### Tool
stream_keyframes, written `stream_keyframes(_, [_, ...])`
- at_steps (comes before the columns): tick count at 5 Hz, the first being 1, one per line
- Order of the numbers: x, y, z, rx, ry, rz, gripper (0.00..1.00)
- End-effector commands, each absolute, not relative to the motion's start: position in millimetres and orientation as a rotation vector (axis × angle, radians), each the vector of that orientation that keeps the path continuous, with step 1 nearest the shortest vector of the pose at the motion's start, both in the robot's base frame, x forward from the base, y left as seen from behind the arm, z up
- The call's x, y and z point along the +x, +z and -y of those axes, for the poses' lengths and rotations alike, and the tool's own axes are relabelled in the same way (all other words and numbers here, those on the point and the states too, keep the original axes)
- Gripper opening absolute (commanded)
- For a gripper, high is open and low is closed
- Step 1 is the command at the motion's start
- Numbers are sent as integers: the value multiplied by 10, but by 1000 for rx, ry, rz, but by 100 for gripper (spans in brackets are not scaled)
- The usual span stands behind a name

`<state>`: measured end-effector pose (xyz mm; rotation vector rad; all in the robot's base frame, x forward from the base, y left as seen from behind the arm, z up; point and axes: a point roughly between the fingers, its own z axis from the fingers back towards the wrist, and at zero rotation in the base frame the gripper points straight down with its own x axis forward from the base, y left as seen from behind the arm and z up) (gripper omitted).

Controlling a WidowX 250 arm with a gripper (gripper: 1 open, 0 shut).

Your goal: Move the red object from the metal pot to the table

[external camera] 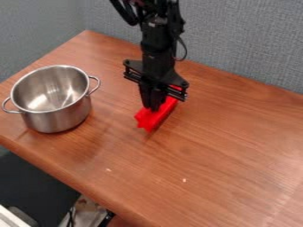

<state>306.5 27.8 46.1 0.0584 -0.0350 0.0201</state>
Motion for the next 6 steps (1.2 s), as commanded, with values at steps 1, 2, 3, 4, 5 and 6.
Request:
stream_keyframes(1, [3177,551,-371,76,25,78,0])
stream_keyframes(2, [3185,530,-400,77,26,73,100])
stream_keyframes(3, [3184,512,-419,79,25,67,100])
stream_keyframes(4, [3195,488,-431,80,20,61,100])
stream_keyframes(5, [3210,468,-437,78,14,59,100])
stream_keyframes(6, [3226,437,-444,77,10,54,100])
